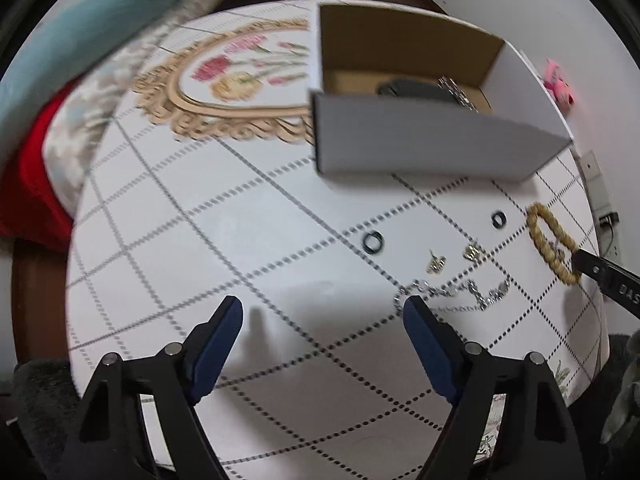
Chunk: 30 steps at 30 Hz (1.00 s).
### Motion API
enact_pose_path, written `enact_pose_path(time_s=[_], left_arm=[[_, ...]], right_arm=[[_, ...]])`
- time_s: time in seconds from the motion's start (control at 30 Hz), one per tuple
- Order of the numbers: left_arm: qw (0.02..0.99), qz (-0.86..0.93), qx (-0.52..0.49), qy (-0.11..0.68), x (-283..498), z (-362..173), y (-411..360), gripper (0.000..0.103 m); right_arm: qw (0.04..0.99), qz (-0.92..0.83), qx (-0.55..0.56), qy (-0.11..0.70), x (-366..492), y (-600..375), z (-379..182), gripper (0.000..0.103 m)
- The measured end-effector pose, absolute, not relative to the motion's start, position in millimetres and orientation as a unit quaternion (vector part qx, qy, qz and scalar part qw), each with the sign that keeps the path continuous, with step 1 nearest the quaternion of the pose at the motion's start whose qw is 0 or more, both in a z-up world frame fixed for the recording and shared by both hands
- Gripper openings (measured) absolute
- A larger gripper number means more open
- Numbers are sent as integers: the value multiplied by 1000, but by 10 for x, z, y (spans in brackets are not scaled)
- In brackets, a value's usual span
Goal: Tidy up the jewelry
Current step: 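Grasp the wooden bead bracelet with the right tool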
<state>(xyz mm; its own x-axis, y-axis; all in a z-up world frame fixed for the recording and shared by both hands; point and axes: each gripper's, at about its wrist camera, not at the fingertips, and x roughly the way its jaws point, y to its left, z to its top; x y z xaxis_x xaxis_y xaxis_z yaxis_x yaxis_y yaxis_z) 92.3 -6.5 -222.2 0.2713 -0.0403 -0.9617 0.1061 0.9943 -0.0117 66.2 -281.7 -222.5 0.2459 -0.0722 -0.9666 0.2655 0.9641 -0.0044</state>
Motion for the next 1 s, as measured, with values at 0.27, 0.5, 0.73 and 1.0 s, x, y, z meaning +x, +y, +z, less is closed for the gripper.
enact_pose_path(time_s=[0.27, 0.5, 0.73, 1.0], left_arm=[[794, -81, 42, 601, 887, -2307, -353, 62], [798, -97, 55, 592, 888, -2246, -454, 2], [800, -96, 32, 591, 919, -2156, -251, 0], [818, -111, 1, 564, 905, -1766, -125, 0]], right_arm=[[798, -102, 63, 591, 651, -2728, -2249, 19], [797, -102, 67, 591, 650, -2766, -2248, 10], [799, -89, 95, 586, 573, -2803, -2194, 9], [818, -48, 129, 558, 461, -2729, -1860, 9]])
